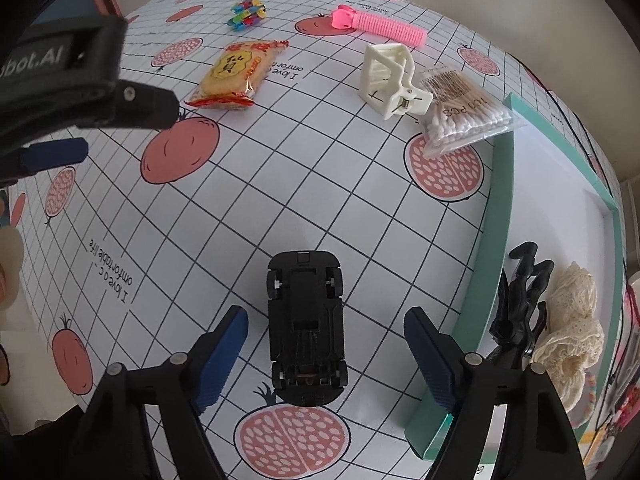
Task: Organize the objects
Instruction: 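Grasp black toy car with right gripper while left gripper moves to cracker packet, then grasp rice cracker packet with left gripper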
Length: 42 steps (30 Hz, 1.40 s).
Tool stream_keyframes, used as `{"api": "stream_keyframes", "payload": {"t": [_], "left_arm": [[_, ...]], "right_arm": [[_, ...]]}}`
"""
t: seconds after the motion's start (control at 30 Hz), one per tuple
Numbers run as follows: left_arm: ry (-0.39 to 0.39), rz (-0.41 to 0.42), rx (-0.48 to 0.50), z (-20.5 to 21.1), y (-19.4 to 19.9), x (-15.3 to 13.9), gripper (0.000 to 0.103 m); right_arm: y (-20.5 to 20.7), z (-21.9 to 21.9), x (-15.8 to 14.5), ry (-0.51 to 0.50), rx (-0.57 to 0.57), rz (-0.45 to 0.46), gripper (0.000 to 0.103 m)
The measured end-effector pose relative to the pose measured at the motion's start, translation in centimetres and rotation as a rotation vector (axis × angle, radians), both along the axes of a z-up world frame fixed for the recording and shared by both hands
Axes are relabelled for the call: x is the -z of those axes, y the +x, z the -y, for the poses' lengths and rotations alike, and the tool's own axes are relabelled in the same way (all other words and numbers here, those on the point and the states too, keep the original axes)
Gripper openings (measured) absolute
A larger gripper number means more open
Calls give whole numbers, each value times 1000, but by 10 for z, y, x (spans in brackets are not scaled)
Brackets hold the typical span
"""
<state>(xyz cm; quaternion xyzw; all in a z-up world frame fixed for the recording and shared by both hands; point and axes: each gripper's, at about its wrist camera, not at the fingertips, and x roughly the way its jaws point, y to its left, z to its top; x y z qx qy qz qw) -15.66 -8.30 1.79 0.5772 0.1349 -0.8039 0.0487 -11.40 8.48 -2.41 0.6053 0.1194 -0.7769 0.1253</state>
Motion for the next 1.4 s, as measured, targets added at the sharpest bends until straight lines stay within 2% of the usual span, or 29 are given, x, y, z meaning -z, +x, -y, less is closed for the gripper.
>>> {"api": "stream_keyframes", "payload": {"t": [0.2,0.67,0.97,1.07,1.17,1.23,1.4], "left_arm": [[23,-38,-1,0,-16,2,96],[-72,-121,52,-12,-51,11,96],[-78,-134,69,-18,-57,19,91],[-82,-134,71,-21,-59,21,77],[-77,-132,74,-22,-60,24,72],[-76,-126,73,-22,-60,26,63],[-67,-128,79,-23,-62,28,51]], "right_arm": [[-4,0,3,-10,7,21,78],[-20,-7,5,-45,44,47,62],[-32,-14,1,-85,74,58,39],[-36,-14,0,-93,78,61,35],[-39,-15,0,-98,81,62,35],[-42,-16,-1,-102,87,57,35],[-49,-19,-5,-126,101,47,35]]}}
